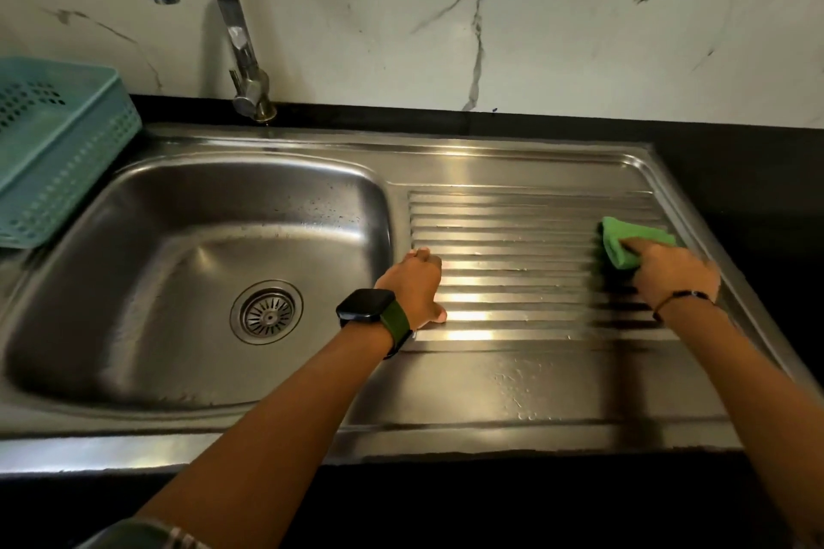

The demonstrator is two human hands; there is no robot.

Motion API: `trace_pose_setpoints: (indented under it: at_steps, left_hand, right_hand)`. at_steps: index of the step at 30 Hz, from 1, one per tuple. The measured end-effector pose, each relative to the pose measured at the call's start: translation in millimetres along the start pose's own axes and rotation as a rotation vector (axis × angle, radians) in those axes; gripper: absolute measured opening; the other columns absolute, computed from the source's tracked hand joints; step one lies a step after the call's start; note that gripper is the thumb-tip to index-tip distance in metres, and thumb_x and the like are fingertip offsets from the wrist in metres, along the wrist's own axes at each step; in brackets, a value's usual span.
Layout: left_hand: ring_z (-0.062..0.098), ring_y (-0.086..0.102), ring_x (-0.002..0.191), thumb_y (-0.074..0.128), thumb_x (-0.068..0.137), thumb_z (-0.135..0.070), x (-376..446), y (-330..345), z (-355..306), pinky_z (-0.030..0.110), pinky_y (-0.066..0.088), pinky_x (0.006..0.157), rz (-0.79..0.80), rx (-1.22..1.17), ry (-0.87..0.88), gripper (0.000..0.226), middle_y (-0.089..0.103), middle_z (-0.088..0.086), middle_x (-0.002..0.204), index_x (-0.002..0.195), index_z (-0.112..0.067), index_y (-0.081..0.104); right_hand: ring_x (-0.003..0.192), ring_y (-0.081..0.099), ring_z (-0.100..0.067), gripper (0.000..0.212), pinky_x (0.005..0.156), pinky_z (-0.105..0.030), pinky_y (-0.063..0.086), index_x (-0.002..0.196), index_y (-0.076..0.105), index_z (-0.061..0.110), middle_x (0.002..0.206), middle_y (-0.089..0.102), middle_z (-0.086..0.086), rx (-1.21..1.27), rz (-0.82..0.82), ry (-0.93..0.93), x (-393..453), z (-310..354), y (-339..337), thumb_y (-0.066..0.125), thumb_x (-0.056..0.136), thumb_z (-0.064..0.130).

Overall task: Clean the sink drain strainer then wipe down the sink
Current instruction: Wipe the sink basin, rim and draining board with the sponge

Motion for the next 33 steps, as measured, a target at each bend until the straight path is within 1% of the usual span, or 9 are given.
trace_pose_setpoints:
  at_steps: [3, 6, 9, 12, 16, 19, 21, 26, 33]
  left_hand:
    - [0.028, 0.047, 0.117, 0.069, 0.077, -0.027, 1.2, 0.2, 1.4, 0.033, 0.042, 0.092, 0.006, -0.031, -0.002, 0.055, 0.045, 0.013, 0.129, 0.119, -0.002, 0.044]
    - [0.027, 0.048, 0.115, 0.070, 0.076, -0.025, 0.6, 0.0, 1.8, 0.033, 0.043, 0.091, 0.003, -0.053, -0.016, 0.055, 0.046, 0.013, 0.129, 0.119, -0.003, 0.044]
    - [0.029, 0.045, 0.123, 0.071, 0.076, -0.023, -0.6, 0.6, 1.7, 0.034, 0.042, 0.095, -0.017, -0.073, -0.033, 0.059, 0.042, 0.015, 0.136, 0.122, -0.002, 0.041]
    - [0.027, 0.040, 0.128, 0.069, 0.076, -0.021, -2.5, 1.0, 2.5, 0.036, 0.040, 0.100, -0.069, -0.079, -0.050, 0.068, 0.039, 0.012, 0.141, 0.132, -0.005, 0.036]
    - [0.025, 0.041, 0.127, 0.070, 0.076, -0.023, -0.6, 0.6, 5.6, 0.035, 0.040, 0.101, -0.074, -0.085, -0.062, 0.070, 0.039, 0.010, 0.142, 0.134, -0.006, 0.035]
    - [0.027, 0.042, 0.126, 0.070, 0.076, -0.024, 2.0, 1.9, 7.8, 0.036, 0.039, 0.101, -0.044, -0.069, -0.082, 0.066, 0.038, 0.012, 0.142, 0.130, -0.004, 0.038]
    - [0.028, 0.040, 0.129, 0.070, 0.076, -0.023, 2.5, 4.5, 8.3, 0.037, 0.039, 0.103, -0.018, -0.081, -0.090, 0.066, 0.033, 0.013, 0.146, 0.130, -0.004, 0.037]
    - [0.028, 0.037, 0.132, 0.067, 0.079, -0.021, 2.8, 8.0, 7.2, 0.037, 0.038, 0.106, -0.005, -0.086, -0.111, 0.068, 0.020, 0.012, 0.153, 0.135, -0.005, 0.032]
    - [0.027, 0.031, 0.135, 0.062, 0.082, -0.021, 2.0, 10.5, 5.3, 0.037, 0.034, 0.108, 0.022, -0.028, -0.091, 0.059, 0.021, 0.012, 0.153, 0.132, -0.004, 0.035]
  right_hand:
    - [0.114, 0.051, -0.039, 0.034, 0.099, -0.052, 0.038, 0.119, 0.058, 0.013, 0.117, 0.060, -0.021, 0.087, -0.046, 0.121, 5.0, 15.4, -4.1, 0.049, 0.087, 0.011]
    - [0.116, 0.048, -0.039, 0.029, 0.100, -0.050, 0.039, 0.110, 0.062, 0.004, 0.117, 0.059, -0.021, 0.111, -0.111, 0.025, -8.6, 75.9, -8.8, 0.050, 0.085, 0.010]
    - [0.119, 0.045, -0.033, 0.032, 0.099, -0.042, 0.036, 0.111, 0.062, 0.010, 0.122, 0.057, -0.014, 0.121, -0.144, -0.233, -38.5, 156.9, -12.4, 0.051, 0.081, 0.011]
    - [0.120, 0.041, -0.030, 0.037, 0.095, -0.040, 0.035, 0.118, 0.058, 0.014, 0.125, 0.054, -0.009, 0.098, -0.155, -0.539, -63.7, 222.7, -7.6, 0.051, 0.082, 0.013]
    - [0.129, 0.036, -0.025, 0.045, 0.104, -0.038, 0.028, 0.133, 0.047, 0.023, 0.137, 0.047, -0.002, -0.018, -0.191, -0.914, -50.3, 253.3, -7.6, 0.047, 0.087, 0.024]
    - [0.134, 0.034, -0.023, 0.050, 0.109, -0.039, 0.024, 0.141, 0.036, 0.025, 0.147, 0.040, -0.001, -0.159, -0.180, -1.118, -28.6, 268.8, -7.1, 0.044, 0.092, 0.022]
    - [0.136, 0.032, -0.023, 0.051, 0.111, -0.040, 0.025, 0.143, 0.032, 0.026, 0.150, 0.035, -0.001, -0.213, -0.173, -1.145, -11.5, 286.0, -10.4, 0.041, 0.094, 0.020]
    - [0.139, 0.030, -0.026, 0.054, 0.112, -0.044, 0.027, 0.143, 0.031, 0.028, 0.152, 0.032, -0.001, -0.166, -0.124, -1.051, 23.9, 328.0, -26.3, 0.044, 0.093, 0.015]
    - [0.143, 0.023, -0.028, 0.059, 0.112, -0.044, 0.030, 0.146, 0.017, 0.034, 0.157, 0.019, 0.001, -0.160, -0.063, -0.942, 50.8, 302.6, -15.9, 0.037, 0.095, 0.013]
Point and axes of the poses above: each hand's wrist, its own x-axis towards the middle knuckle, its own y-axis out of the palm, z = x × y, the point moved 9 cm from there along x, towards the middle knuckle
